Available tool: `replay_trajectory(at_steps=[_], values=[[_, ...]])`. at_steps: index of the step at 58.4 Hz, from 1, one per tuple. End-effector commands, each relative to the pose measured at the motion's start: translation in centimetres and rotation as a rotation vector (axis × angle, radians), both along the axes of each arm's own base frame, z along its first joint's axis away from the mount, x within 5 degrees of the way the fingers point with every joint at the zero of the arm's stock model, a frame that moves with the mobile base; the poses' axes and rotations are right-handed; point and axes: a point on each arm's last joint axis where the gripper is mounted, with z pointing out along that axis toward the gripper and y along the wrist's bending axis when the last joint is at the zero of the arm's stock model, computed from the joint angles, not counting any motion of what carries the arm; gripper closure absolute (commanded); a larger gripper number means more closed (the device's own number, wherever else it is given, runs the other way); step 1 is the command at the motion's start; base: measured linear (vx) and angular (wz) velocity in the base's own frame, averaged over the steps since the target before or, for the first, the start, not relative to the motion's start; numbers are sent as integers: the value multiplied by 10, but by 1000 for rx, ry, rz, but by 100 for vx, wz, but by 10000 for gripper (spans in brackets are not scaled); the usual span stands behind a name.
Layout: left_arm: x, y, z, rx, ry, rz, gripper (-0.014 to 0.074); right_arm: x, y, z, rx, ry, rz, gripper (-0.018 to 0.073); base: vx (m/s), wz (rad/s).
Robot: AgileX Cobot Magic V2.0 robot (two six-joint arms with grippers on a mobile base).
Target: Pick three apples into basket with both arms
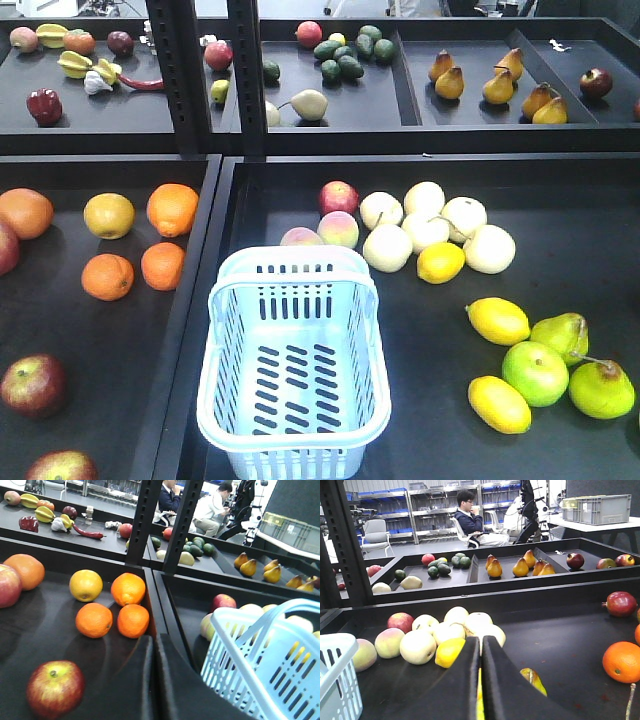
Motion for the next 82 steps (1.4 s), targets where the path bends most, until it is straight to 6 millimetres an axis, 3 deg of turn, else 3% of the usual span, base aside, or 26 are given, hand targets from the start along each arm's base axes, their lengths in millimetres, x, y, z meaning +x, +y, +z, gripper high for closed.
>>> replay_trajectory(at_steps=[1, 15, 51, 58, 69, 82], values=[[-2, -1, 18, -60, -134, -16, 602, 0, 1, 3, -19, -72, 5, 564, 0, 0], [-2, -2, 21, -140, -163, -20, 602, 0, 1, 3, -19, -72, 5, 564, 0, 0], [-9, 5, 54, -460, -468, -15, 602, 0, 1, 3, -19, -72, 5, 564, 0, 0], [-16, 5, 75, -470, -531, -37, 602, 0, 1, 3, -19, -72, 5, 564, 0, 0], [-33, 4, 126, -374, -660, -70, 602, 0, 1, 3, -19, -72, 5, 564, 0, 0], [-35, 2, 182, -321, -678, -81, 602, 0, 1, 3, -19, -72, 5, 564, 0, 0]])
